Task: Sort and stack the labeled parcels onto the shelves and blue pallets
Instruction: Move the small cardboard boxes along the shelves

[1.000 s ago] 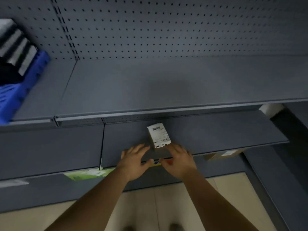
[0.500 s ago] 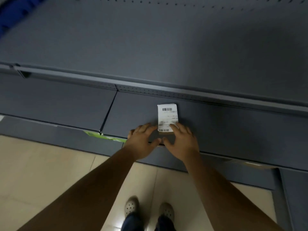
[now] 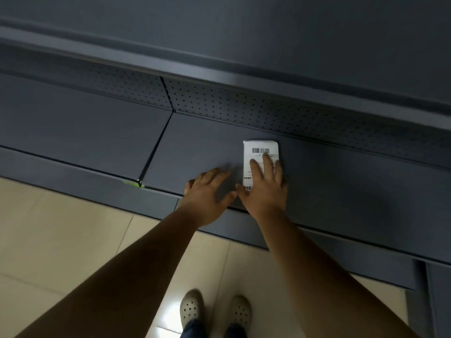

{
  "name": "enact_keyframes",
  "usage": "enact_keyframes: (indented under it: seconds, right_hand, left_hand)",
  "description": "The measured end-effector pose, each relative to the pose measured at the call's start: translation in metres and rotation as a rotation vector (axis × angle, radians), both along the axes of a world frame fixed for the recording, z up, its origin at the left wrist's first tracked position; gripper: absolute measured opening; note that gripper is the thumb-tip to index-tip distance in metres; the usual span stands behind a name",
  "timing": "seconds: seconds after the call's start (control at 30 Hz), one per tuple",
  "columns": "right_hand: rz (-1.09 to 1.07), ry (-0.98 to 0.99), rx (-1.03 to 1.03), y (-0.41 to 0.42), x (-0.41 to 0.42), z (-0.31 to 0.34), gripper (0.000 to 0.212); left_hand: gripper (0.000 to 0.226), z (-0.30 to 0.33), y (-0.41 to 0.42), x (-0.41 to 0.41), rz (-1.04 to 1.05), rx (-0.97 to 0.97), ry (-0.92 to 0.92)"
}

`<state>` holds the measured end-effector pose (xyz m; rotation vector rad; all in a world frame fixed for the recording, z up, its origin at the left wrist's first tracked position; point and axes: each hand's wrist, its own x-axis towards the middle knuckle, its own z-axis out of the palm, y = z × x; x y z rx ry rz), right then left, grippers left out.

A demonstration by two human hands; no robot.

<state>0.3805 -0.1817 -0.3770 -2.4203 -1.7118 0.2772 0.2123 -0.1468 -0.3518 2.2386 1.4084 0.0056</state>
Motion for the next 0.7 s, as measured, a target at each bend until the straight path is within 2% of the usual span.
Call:
enact_keyframes:
  seconds: [0.2, 0.4, 0.53, 0.7]
  right_hand:
    - [-0.029, -0.034, 0.015, 0.005, -0.004, -0.009, 0.075]
    - [0.018, -0.049, 0.038, -0.016, -0.014, 0.005, 0.072]
    - [0.051, -0.051, 0.084, -0.03, -0.027, 0.037, 0.072]
    - [0.111, -0.041, 0.155, -0.041, -0.052, 0.094, 0.071]
  left_hand:
    - [0.065, -0.008, 0.01, -0.004, -0.009, -0.014, -0.018]
    - [0.066, 0.012, 0.002, -0.012, -0.007, -0.021, -0.004]
    - [0.08, 0.046, -0.007, -0.026, -0.007, 0.031, -0.048]
    - [0.078, 0.101, -0.022, -0.057, 0.023, 0.14, -0.026]
